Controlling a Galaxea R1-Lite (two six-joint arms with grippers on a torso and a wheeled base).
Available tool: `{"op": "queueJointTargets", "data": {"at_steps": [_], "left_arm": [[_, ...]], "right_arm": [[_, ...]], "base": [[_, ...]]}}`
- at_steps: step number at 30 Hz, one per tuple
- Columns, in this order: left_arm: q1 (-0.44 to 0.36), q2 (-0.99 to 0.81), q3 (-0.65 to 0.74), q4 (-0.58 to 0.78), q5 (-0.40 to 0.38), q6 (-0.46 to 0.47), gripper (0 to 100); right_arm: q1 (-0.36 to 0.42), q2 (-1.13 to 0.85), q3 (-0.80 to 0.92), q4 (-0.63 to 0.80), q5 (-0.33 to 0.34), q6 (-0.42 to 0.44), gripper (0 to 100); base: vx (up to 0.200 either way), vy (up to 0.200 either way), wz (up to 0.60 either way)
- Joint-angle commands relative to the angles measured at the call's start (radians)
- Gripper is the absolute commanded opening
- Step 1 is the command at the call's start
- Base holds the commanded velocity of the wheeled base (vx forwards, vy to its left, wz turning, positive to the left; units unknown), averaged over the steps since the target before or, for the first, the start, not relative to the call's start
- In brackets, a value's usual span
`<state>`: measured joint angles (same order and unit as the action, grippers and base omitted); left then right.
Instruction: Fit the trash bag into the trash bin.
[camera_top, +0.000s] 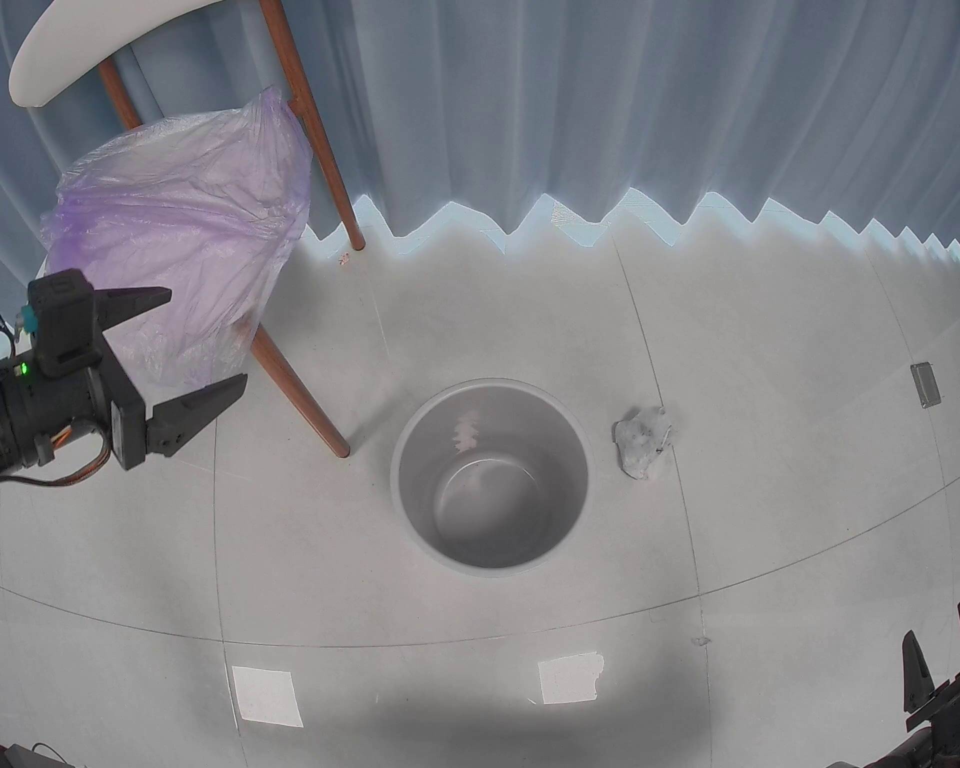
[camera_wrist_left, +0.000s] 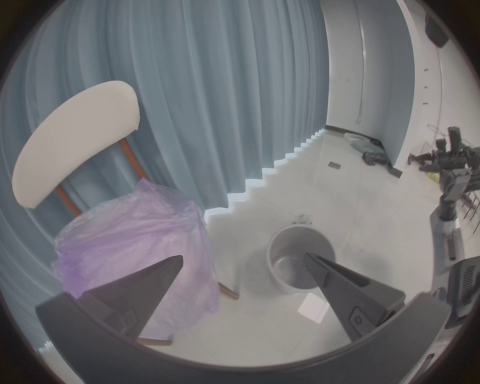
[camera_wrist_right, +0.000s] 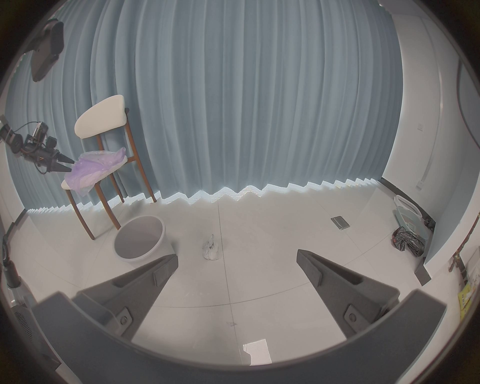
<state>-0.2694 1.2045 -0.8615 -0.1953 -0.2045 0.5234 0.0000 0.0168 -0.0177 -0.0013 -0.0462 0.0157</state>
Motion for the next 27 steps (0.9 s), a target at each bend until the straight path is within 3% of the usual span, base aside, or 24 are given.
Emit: {"op": "queueJointTargets", "data": {"at_steps": [1,8,13,19,27], "left_arm": [[-0.01,0.096,-0.068,-0.001,0.056,0.035,100],[-0.123,0.156,-0.113,-0.003,0.284,0.041,100],[-0.18,0.193,-0.129,-0.019,0.382,0.044,100],[-0.228,0.303,-0.122,-0.213,0.537,0.05,100],[-0.226,0.423,-0.103,-0.47,0.652,0.176,100]], "right_arm": [[0.0,-0.017,0.018,0.0,0.0,0.0,100],[0.0,-0.017,0.018,0.0,0.0,0.0,100],[0.0,-0.017,0.018,0.0,0.0,0.0,100],[0.0,-0.017,0.018,0.0,0.0,0.0,100],[0.0,-0.017,0.018,0.0,0.0,0.001,100]], "base": [[0.0,0.0,0.0],[0.0,0.0,0.0],[0.0,0.0,0.0],[0.0,0.0,0.0],[0.0,0.0,0.0]]}}
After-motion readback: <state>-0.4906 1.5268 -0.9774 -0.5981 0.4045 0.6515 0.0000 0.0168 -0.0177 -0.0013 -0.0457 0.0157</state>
